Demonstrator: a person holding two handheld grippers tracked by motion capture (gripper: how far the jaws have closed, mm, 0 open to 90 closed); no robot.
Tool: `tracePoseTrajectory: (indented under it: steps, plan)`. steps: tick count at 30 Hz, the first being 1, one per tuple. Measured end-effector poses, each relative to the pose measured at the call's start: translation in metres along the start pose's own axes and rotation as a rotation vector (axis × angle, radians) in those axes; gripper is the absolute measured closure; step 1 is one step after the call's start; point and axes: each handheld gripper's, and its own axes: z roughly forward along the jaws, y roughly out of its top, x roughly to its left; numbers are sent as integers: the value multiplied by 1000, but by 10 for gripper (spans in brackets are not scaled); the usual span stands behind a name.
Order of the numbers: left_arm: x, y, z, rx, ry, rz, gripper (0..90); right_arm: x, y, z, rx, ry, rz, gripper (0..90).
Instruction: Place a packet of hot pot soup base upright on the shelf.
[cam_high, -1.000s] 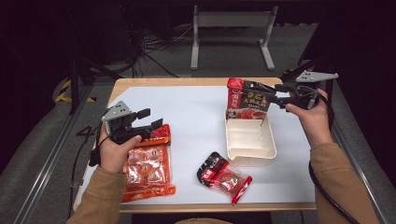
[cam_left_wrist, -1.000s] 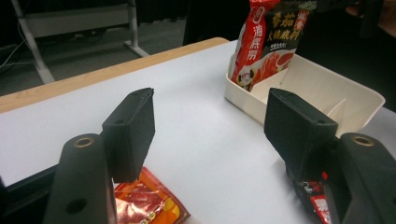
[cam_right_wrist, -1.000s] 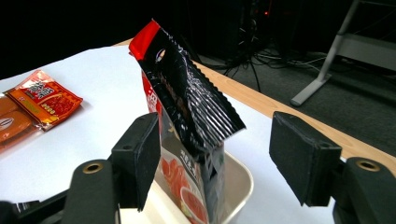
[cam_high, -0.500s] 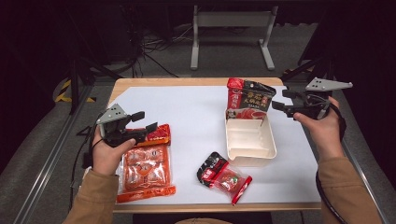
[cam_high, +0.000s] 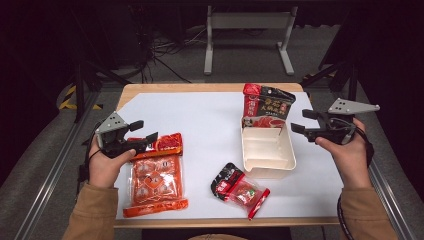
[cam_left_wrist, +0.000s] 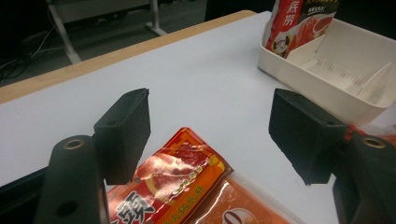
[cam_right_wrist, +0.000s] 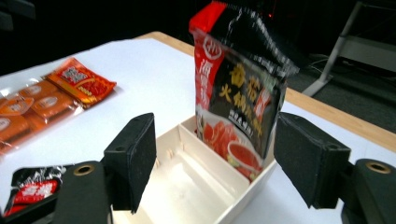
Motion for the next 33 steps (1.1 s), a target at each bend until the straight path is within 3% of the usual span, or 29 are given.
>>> tracePoseTrajectory:
  steps: [3, 6, 9, 14, 18, 22, 27, 29, 33]
  plan:
    - [5, -3, -2, 11, 15, -19, 301, 4, -10, 0, -21, 4, 21, 304]
    - [11, -6, -3, 17, 36, -26, 289, 3, -12, 1, 14, 11, 23, 304]
    - [17, -11, -2, 25, 50, -41, 275, 2, -14, -1, -7, 16, 37, 301]
    - [29, -21, 3, 36, 73, -68, 259, 1, -18, 1, 5, 14, 36, 295]
    - [43, -32, 8, 23, 133, -75, 275, 1, -21, 4, 10, 22, 35, 291]
    - [57, -44, 12, 62, 175, -110, 276, 3, -22, 8, 26, 9, 22, 291]
    - [70, -57, 19, 108, 185, -142, 276, 3, -25, 12, 28, 13, 25, 291]
    - [73, -59, 21, 123, 193, -134, 276, 4, -26, 14, 37, 14, 21, 294]
    - [78, -66, 23, 125, 201, -149, 286, 5, -27, 18, 54, 14, 19, 296]
